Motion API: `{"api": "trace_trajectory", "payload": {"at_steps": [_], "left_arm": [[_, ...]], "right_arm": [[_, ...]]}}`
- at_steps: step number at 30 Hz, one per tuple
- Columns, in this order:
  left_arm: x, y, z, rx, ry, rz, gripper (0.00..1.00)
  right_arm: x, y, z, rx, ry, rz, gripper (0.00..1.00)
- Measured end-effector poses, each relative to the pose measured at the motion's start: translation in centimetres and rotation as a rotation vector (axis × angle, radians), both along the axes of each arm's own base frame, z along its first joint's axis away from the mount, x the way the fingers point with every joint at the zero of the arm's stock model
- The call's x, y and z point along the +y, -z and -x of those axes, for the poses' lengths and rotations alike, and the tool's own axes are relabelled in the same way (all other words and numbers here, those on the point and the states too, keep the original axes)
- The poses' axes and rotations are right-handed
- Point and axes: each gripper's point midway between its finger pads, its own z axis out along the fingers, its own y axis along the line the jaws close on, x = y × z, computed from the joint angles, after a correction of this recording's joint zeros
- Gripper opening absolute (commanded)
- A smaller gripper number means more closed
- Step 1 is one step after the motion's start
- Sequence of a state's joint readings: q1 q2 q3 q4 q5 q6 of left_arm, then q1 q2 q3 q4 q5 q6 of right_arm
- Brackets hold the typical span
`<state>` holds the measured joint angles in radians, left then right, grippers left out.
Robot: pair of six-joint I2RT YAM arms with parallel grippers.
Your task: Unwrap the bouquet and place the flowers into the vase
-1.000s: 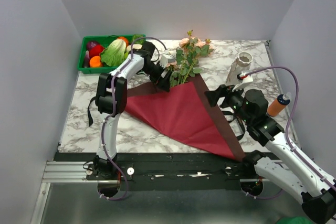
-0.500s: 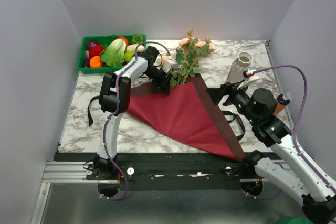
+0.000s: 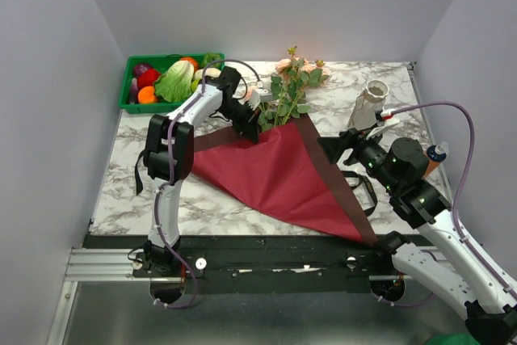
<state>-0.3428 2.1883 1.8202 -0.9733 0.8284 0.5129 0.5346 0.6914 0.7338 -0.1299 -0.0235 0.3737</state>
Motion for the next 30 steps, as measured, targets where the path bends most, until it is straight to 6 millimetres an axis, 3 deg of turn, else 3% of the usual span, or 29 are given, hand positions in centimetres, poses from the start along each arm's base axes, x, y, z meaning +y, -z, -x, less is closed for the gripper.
{"api": "trace_trajectory", "payload": {"at_steps": [6, 11, 15, 19, 23, 25, 27, 30], "left_arm": [[-0.4, -5.0, 2.7, -0.044, 0.064, 0.054, 0.08], [-1.6, -11.8, 9.5, -0.152, 0.228, 0.126, 0.22], [-1.9, -15.5, 15.4, -0.248, 0.392, 0.205, 0.28], [-0.2, -16.0, 19.9, -0.288, 0.473, 0.238, 0.38], [1.5, -15.8, 22.5, -0.314, 0.504, 0.239, 0.5], [1.9, -16.1, 23.1, -0.343, 0.512, 0.244, 0.54], [2.3, -16.8, 23.6, -0.383, 0.518, 0.252, 0.68], [3.0, -18.1, 24.4, -0.464, 0.523, 0.262, 0.82]], "right_arm": [[-0.1, 0.4, 0.1, 0.018, 0.001, 0.013, 0.84], [-0.7, -0.4, 0.0, 0.005, 0.025, 0.034, 0.84], [-1.3, -1.9, -0.1, -0.018, 0.052, 0.048, 0.84], [-1.6, -3.8, -0.4, -0.049, 0.071, 0.051, 0.84], [-1.4, -3.8, -0.9, -0.037, 0.073, 0.058, 0.79], [-1.0, -3.0, -1.2, -0.014, 0.065, 0.067, 0.77], [-0.5, -1.9, -1.4, 0.018, 0.046, 0.073, 0.75], [0.9, 2.4, -1.1, 0.114, -0.007, 0.094, 0.72]]}}
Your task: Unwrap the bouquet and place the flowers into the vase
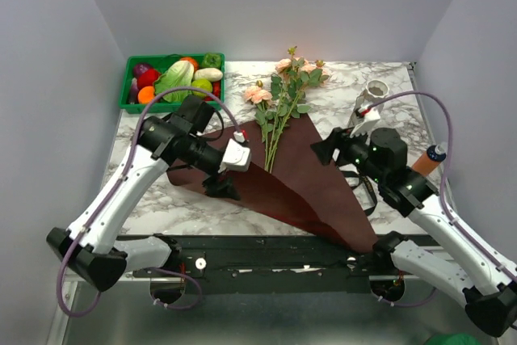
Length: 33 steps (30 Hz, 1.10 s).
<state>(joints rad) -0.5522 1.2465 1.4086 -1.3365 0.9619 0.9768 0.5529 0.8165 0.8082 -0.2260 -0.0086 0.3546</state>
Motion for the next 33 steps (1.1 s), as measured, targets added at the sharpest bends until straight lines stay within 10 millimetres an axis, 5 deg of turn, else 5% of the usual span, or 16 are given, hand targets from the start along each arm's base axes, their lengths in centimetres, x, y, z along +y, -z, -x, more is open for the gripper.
{"api": "trace_trajectory", "payload": {"at_steps": [5, 8, 13, 18, 22, 26, 30, 33], "left_arm": [[1.5, -2.4, 1.5, -0.111, -0.028, 0.035, 0.88], [1.5, -5.2, 1.5, -0.146, -0.066, 0.065, 0.97], [1.4, -12.0, 0.8, -0.183, -0.195, 0.138, 0.98], [0.8, -15.6, -1.8, -0.169, -0.363, 0.179, 0.99], [0.0, -12.7, -5.7, -0.103, -0.51, 0.112, 0.99], [0.4, -4.5, -10.6, 0.016, -0.669, -0.066, 0.99], [3.8, 4.4, -13.9, 0.162, -0.849, -0.255, 0.99], [7.2, 7.9, -15.4, 0.232, -0.98, -0.333, 0.96]], "right_arm": [[3.7, 6.2, 2.9, 0.155, -0.133, 0.058, 0.69], [6.7, 7.7, 5.3, 0.197, -0.229, 0.088, 0.68], [10.7, 10.4, 10.1, 0.252, -0.366, 0.165, 0.67], [11.9, 10.5, 12.8, 0.254, -0.403, 0.199, 0.73], [10.2, 9.3, 10.9, 0.205, -0.275, 0.216, 0.74], [7.9, 6.4, 6.4, 0.166, -0.1, 0.204, 0.7], [6.4, 4.4, -0.6, 0.174, 0.092, 0.206, 0.65], [6.6, 6.2, -4.5, 0.224, 0.159, 0.259, 0.6]]}}
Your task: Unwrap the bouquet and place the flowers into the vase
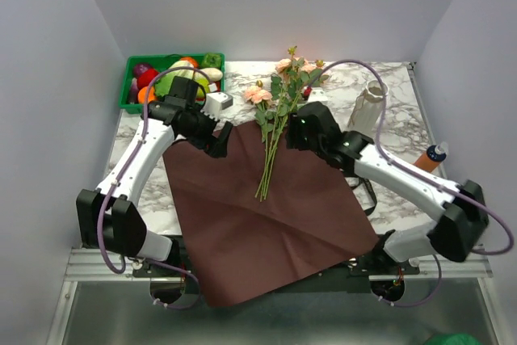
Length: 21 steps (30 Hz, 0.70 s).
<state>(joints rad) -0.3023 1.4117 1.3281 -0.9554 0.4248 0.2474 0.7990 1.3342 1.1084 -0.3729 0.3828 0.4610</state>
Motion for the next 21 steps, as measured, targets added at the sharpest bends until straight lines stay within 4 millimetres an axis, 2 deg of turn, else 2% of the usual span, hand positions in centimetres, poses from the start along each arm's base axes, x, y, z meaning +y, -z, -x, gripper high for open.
{"api": "trace_trajectory", "payload": {"at_steps": [4, 6, 13, 17, 21], "left_arm": [[3.9, 2.4, -2.2, 0.023, -0.143, -0.049, 0.96], [4.9, 3.5, -2.3, 0.036, -0.174, -0.069, 0.96], [6.2, 7.3, -0.9, 0.087, -0.203, -0.131, 0.96], [6.4, 7.9, -0.7, 0.087, -0.202, -0.138, 0.96], [6.5, 7.7, -0.9, 0.068, -0.203, -0.139, 0.96]], "right_arm": [[0.4, 3.8, -3.9, 0.079, 0.044, 0.076, 0.55], [0.9, 5.5, -5.7, 0.113, 0.055, 0.094, 0.53], [0.6, 9.6, -11.4, 0.188, 0.122, 0.113, 0.51], [0.3, 11.5, -13.6, 0.216, 0.149, 0.112, 0.5], [0.4, 13.1, -15.0, 0.245, 0.155, 0.106, 0.5]]}}
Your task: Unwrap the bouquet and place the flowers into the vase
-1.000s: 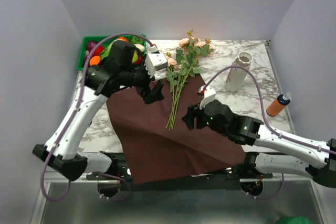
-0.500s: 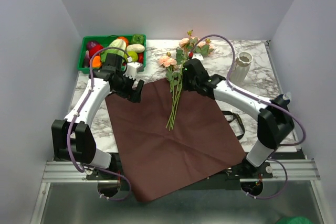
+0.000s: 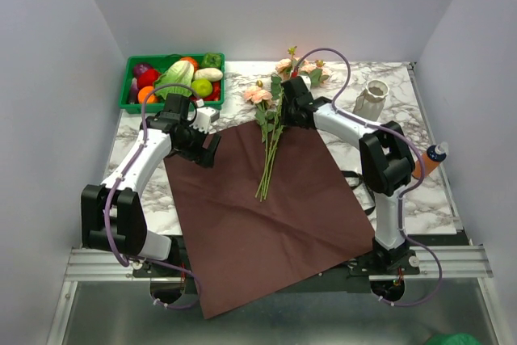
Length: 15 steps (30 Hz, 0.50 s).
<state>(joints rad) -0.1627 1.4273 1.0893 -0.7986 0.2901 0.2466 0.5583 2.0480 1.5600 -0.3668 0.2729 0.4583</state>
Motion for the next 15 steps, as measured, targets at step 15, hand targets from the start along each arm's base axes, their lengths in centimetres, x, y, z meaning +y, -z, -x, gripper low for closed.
{"api": "trace_trajectory", "payload": {"at_steps": [15], "left_arm": [[1.0, 1.6, 0.5, 0.009, 0.001, -0.034, 0.96]], "right_arm": [[1.2, 2.2, -1.7, 0.039, -0.002, -0.045, 0.17]]}}
